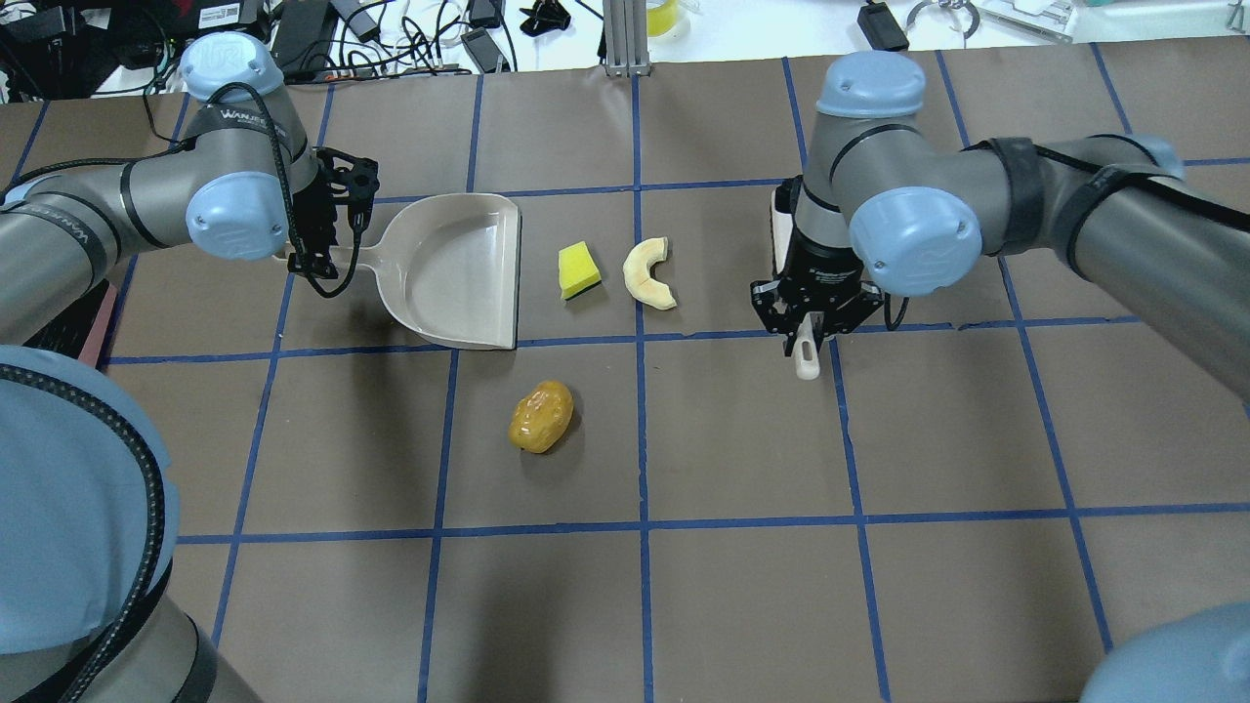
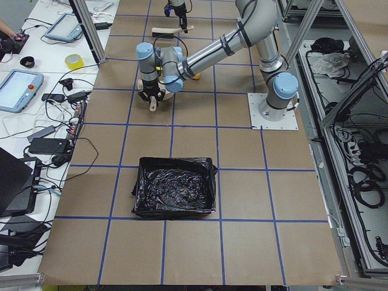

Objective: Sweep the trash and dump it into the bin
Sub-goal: 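Carry the brush with the right gripper toward the sponge and food pieces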

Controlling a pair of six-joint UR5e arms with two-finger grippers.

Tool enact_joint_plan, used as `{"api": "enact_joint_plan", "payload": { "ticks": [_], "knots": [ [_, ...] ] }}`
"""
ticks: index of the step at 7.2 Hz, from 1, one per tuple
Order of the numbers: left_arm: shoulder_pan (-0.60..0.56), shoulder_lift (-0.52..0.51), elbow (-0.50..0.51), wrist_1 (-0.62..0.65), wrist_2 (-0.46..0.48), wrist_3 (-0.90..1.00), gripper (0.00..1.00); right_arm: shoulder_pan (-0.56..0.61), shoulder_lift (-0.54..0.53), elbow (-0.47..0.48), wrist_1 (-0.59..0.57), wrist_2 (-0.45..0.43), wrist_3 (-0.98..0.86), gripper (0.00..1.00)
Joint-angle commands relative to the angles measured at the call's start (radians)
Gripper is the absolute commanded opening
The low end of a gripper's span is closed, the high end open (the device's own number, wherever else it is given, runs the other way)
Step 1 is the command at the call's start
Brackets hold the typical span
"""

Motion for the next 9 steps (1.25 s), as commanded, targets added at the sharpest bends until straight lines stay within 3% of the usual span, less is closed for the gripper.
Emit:
{"api": "enact_joint_plan", "payload": {
  "ticks": [1, 5, 8, 9],
  "knots": [
    [0.0, -0.002, 0.003, 0.001, 0.002, -0.012, 0.0, 0.097, 0.007, 0.0, -0.002, 0.036, 0.156, 0.0],
    [-0.026, 0.013, 0.003, -0.002, 0.017, -0.052, 0.0, 0.168, 0.056, -0.023, -0.073, 0.062, 0.255, 0.0],
    [-0.031, 0.013, 0.003, -0.004, 0.018, -0.091, 0.0, 0.271, 0.161, -0.155, -0.079, 0.07, 0.419, 0.0],
    [-0.044, 0.015, 0.003, -0.005, 0.025, -0.093, 0.0, 0.303, 0.199, -0.201, -0.084, 0.122, 0.483, 0.0]
  ]
}}
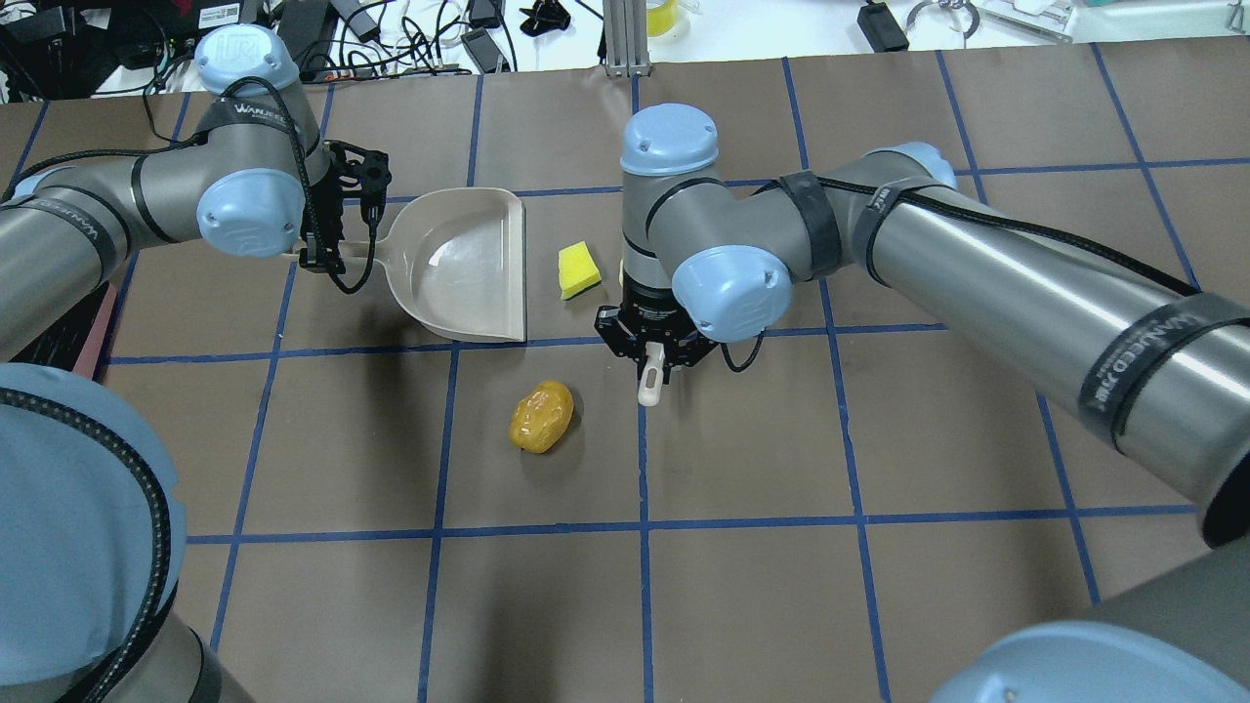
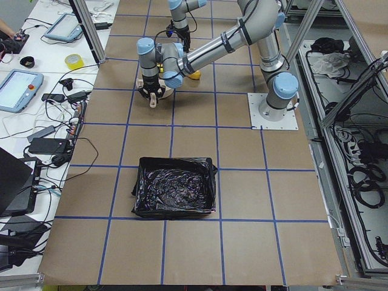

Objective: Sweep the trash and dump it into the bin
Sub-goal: 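Carry the brush with the right gripper toward the sponge and food pieces, then sweep the sponge and curled piece into the dustpan with the right gripper's brush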

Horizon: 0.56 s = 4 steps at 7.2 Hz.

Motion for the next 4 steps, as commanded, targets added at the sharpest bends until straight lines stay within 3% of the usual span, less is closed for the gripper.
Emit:
{"api": "enact_joint_plan", "payload": {
  "ticks": [1, 4],
  "knots": [
    [-0.022, 0.0, 0.0, 0.002, 0.03, -0.015, 0.0, 0.074, 0.082, -0.113, -0.006, 0.049, 0.134, 0.0],
    [-0.022, 0.001, 0.0, 0.002, 0.031, -0.015, 0.0, 0.164, 0.203, -0.284, -0.039, 0.117, 0.285, 0.0]
  ]
}}
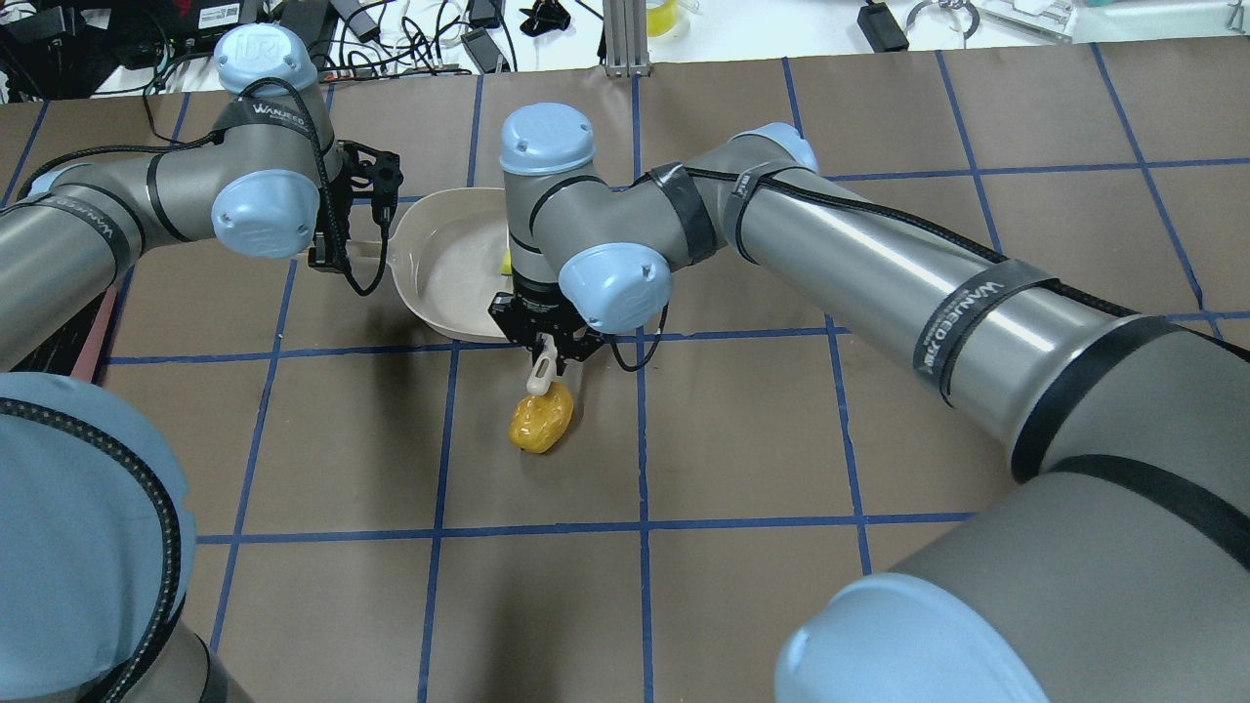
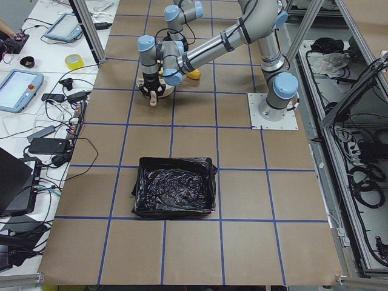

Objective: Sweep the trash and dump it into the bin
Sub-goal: 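Sweep the sponge and curled piece into the dustpan with the right gripper's brush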

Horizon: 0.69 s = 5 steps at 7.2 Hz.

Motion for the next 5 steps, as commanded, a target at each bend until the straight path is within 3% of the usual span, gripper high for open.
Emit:
{"api": "enact_joint_plan", "payload": {
  "ticks": [1, 3, 5],
  "knots": [
    [-0.001, 0.001, 0.0, 0.0, 0.0, -0.001, 0.0, 0.067, 0.062, -0.095, -0.023, 0.037, 0.101, 0.0],
    [-0.001, 0.002, 0.0, 0.0, 0.0, -0.001, 0.0, 0.092, 0.083, -0.154, -0.025, 0.101, 0.166, 0.0],
    [-0.001, 0.007, -0.002, 0.0, -0.008, 0.002, 0.0, 0.112, 0.088, -0.181, -0.017, 0.103, 0.19, 0.0]
  ]
}}
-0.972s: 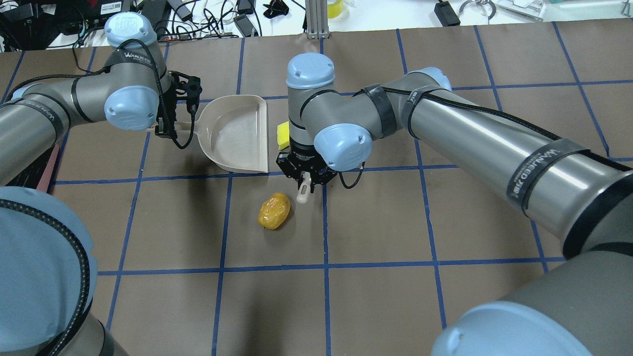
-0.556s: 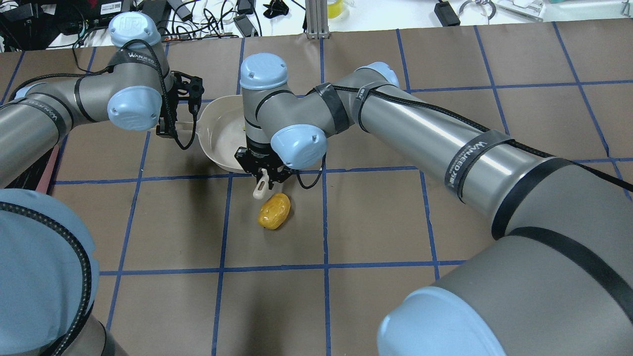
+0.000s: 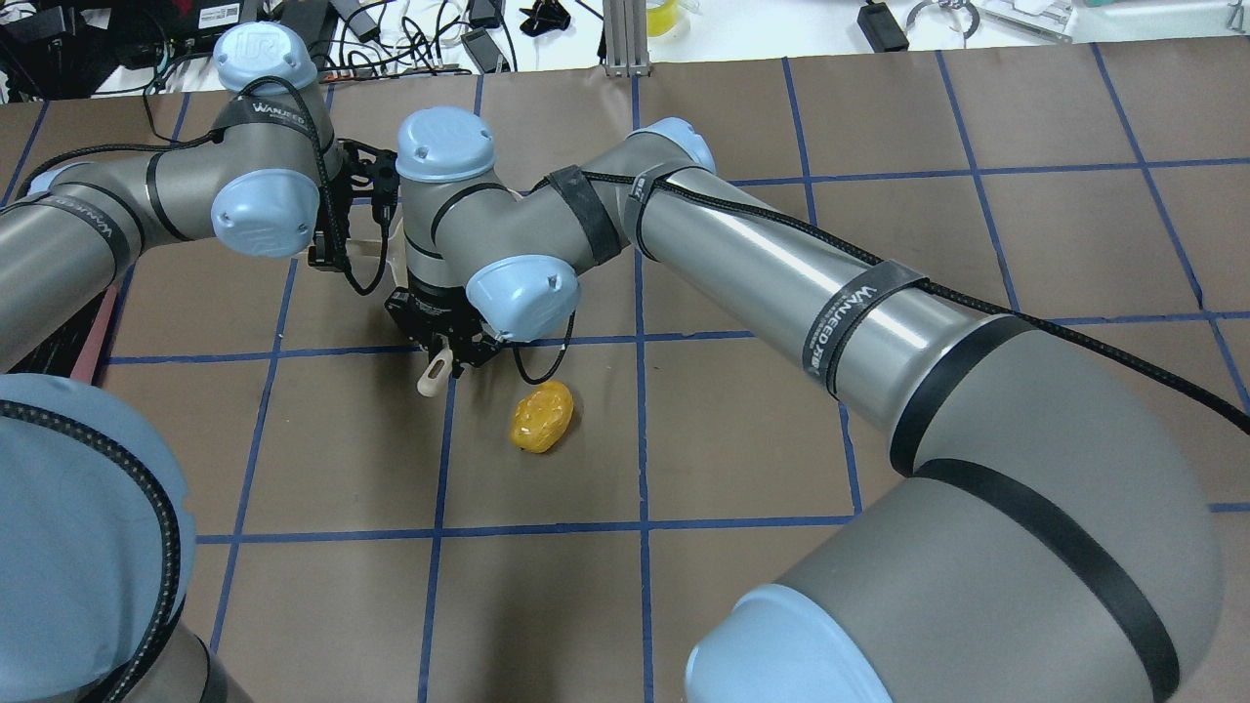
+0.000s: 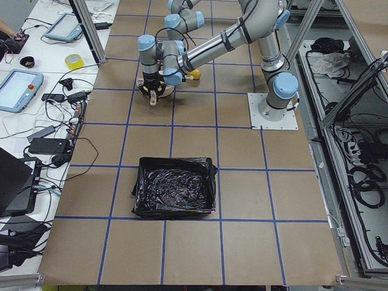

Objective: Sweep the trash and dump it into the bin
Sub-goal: 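Sweep the sponge and curled piece into the dustpan with the right gripper's brush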

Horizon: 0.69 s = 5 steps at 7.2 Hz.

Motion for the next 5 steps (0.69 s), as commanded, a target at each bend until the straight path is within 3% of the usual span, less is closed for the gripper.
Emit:
{"api": "enact_joint_plan", "payload": {
  "ticks": [1, 5],
  "knots": [
    [0.0, 0.003, -0.003, 0.0, -0.007, 0.016, 0.0, 0.011, -0.012, -0.008, 0.032, -0.009, 0.009, 0.0],
    [0.024, 0.004, -0.004, 0.0, -0.018, 0.056, 0.0, 0.007, -0.07, -0.006, 0.141, -0.038, 0.007, 0.0]
  ]
}}
